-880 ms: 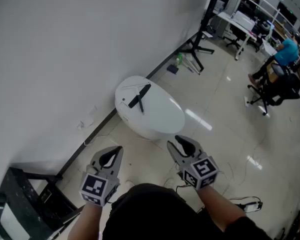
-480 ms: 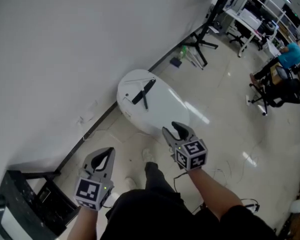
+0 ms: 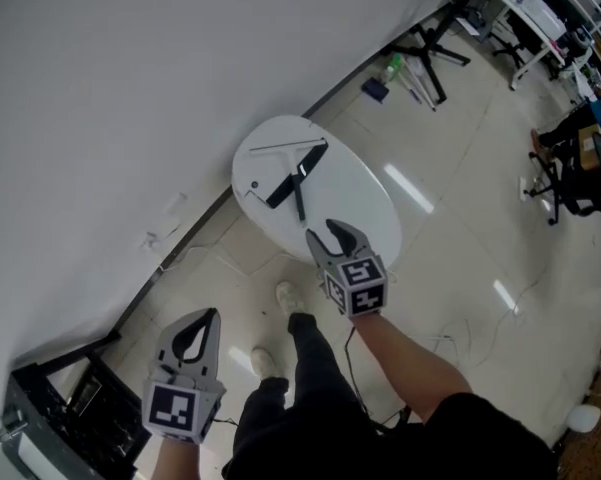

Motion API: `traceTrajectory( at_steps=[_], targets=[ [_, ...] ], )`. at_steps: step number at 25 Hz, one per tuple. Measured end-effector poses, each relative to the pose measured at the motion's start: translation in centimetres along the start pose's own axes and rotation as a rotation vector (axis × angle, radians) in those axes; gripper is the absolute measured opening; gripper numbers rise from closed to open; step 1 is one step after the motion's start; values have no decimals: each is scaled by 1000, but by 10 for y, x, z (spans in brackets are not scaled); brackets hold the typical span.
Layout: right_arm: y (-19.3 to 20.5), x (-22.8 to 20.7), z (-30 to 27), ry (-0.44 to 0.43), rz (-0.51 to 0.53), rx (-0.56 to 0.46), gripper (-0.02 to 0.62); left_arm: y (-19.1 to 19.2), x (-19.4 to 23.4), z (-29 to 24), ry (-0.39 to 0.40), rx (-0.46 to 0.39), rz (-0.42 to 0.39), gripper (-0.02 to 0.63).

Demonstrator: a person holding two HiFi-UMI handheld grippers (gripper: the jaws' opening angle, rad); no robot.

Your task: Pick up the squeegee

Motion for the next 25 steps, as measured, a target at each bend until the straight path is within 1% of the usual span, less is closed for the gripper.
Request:
traceTrajectory(
  at_steps=[4, 9, 12, 17, 21, 25],
  targets=[
    [25, -25, -52, 27, -29, 54, 181, 4, 11, -48, 12, 44, 13, -2],
    [43, -57, -108, 56, -59, 77, 181, 11, 16, -114, 39, 77, 35, -2],
    [54, -70, -136, 57, -72, 94, 181, 16, 17, -145, 55, 99, 44, -2],
    [76, -88, -182, 64, -91, 121, 181, 30, 20, -182, 61, 140, 86, -2],
    [87, -95, -215, 67, -108, 134, 181, 42, 21, -202, 76, 170, 92, -2],
    [103, -98, -240, 69, -116, 170, 181, 52, 19, -216, 87, 191, 106, -2]
  ],
)
Point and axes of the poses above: the fingertips, and each gripper's own axes: z backward along the fingers, x to its left, y out of its underside, the point moved 3 cm from there along z, backward along the fingers, and after that the axes turned 1 degree about -x, right-handed, at the moved point
